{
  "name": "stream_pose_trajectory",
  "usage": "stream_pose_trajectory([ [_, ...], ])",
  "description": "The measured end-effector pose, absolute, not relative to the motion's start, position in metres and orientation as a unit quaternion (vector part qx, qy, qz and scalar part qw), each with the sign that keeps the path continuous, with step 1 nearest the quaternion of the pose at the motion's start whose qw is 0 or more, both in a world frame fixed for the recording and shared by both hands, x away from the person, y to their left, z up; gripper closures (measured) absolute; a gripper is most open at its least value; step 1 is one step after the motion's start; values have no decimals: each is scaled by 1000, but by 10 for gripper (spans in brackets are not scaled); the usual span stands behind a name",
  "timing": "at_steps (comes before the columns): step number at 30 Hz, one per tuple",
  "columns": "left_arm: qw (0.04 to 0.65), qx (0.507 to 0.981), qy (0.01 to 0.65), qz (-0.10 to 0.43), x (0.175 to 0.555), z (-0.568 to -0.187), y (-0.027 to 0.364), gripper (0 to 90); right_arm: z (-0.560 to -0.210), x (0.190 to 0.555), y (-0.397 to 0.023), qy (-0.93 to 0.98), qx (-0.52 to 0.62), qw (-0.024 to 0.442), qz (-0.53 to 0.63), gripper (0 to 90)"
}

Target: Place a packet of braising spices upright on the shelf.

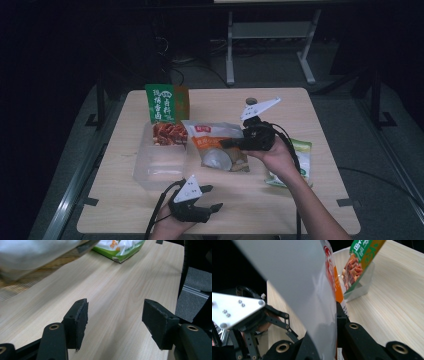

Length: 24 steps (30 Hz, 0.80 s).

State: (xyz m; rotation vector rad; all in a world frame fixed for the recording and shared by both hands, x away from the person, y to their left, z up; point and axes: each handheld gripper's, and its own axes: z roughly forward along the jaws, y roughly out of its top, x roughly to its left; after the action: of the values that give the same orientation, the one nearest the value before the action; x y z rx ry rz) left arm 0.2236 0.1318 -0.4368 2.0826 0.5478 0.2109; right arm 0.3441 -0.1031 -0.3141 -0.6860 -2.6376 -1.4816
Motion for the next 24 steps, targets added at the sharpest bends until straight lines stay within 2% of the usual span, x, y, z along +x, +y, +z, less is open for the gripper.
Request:
stream_pose_trajectory([
  [11, 459, 859, 207, 88, 221, -440, 131, 345, -299, 348, -79, -853, -200, 14, -482, 900],
  [24, 458, 864, 191, 85, 220, -442, 131, 330, -287, 352, -40, -857, -174, 27, -485, 900],
])
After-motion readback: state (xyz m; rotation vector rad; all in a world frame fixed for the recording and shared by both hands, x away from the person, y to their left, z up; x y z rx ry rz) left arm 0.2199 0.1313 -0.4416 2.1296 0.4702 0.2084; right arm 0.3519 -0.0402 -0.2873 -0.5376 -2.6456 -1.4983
